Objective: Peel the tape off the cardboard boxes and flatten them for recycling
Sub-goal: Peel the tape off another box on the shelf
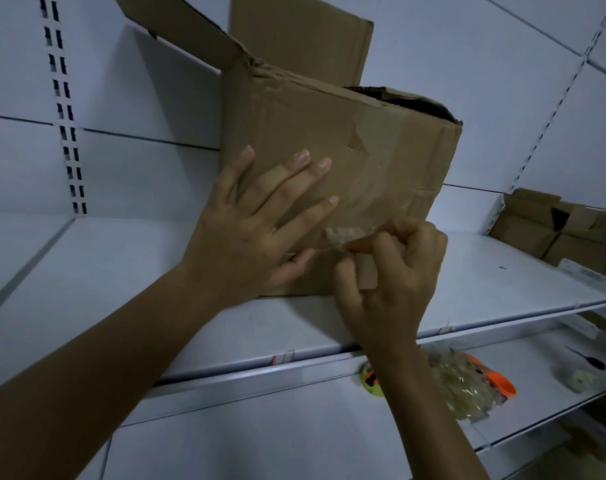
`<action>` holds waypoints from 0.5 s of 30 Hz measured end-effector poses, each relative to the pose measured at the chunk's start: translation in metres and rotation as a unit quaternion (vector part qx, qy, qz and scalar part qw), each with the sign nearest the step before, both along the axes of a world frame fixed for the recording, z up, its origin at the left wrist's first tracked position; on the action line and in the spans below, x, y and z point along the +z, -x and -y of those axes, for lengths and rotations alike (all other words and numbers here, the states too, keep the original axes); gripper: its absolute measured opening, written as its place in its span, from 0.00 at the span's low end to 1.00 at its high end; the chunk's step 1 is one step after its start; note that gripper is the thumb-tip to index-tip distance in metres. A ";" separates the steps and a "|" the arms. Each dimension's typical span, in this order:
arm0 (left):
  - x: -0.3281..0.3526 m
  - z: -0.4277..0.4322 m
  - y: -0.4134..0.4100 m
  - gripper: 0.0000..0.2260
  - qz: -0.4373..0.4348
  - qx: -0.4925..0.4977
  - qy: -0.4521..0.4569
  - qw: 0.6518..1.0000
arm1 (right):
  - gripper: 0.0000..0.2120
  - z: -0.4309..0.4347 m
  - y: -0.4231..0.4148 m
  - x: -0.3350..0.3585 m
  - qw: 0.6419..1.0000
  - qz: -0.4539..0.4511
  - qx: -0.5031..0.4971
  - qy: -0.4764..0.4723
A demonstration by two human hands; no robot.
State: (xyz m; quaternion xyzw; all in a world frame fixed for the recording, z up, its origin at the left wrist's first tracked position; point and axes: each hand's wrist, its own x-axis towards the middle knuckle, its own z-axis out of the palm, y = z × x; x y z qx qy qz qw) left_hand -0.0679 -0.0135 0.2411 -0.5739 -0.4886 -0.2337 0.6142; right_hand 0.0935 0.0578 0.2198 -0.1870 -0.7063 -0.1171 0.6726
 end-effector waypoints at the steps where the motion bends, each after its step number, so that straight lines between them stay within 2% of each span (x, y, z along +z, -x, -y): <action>1: 0.000 0.000 0.000 0.21 0.000 -0.002 -0.003 1.000 | 0.08 0.000 0.000 0.000 1.000 0.003 0.005 0.000; 5: -0.001 -0.001 0.000 0.20 -0.002 -0.008 -0.003 1.000 | 0.09 0.001 -0.001 -0.002 0.999 -0.011 0.033 0.022; 9: 0.000 -0.001 0.002 0.21 -0.002 -0.002 -0.003 1.000 | 0.06 0.002 -0.001 -0.004 0.997 -0.045 0.070 0.000; 15: 0.000 -0.001 0.002 0.21 -0.001 0.001 -0.005 1.000 | 0.19 0.002 -0.001 -0.004 0.989 -0.106 0.096 0.023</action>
